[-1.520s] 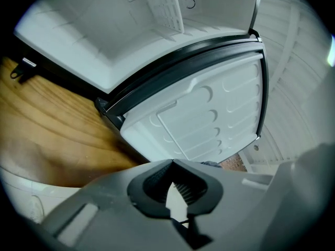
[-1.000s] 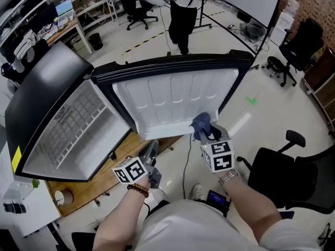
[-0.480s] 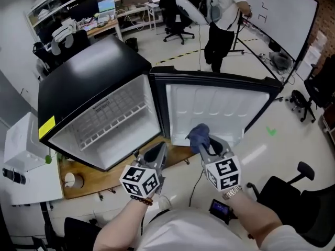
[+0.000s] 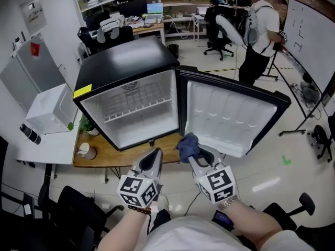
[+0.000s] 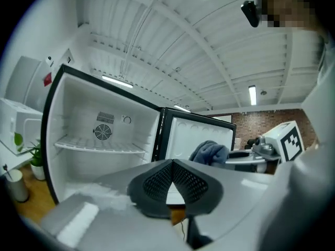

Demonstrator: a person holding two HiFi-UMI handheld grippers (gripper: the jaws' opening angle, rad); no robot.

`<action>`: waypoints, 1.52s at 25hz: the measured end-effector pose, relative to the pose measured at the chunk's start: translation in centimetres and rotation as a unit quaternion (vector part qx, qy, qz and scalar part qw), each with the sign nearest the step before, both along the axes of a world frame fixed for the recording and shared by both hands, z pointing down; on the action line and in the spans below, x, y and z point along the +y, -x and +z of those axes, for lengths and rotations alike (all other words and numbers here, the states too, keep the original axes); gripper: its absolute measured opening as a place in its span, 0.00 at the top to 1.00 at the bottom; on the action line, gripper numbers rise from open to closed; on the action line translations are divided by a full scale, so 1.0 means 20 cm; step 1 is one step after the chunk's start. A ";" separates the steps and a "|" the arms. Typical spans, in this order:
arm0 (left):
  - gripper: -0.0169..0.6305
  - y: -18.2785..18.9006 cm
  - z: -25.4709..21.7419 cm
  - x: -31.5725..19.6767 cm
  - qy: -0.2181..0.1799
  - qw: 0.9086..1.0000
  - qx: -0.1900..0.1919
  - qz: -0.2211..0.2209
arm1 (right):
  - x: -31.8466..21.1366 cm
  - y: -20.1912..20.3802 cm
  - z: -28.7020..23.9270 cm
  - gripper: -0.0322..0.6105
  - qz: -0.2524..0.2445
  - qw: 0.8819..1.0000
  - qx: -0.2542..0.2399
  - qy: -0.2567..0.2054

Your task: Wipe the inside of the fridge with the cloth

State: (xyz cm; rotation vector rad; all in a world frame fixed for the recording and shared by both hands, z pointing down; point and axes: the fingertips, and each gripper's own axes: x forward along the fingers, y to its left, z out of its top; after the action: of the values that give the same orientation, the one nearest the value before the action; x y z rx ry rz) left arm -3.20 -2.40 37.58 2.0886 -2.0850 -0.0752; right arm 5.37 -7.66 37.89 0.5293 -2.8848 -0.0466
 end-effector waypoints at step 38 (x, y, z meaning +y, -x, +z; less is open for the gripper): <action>0.97 -0.09 -0.16 0.50 -0.012 0.995 -0.076 -0.057 | 0.54 0.06 -0.12 0.80 -0.096 0.995 -0.033 0.003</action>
State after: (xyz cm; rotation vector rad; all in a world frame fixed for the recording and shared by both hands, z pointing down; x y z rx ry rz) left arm -1.37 7.65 34.46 2.0469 -2.3012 0.0438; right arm 4.16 3.19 35.55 0.2556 -2.9889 -0.0513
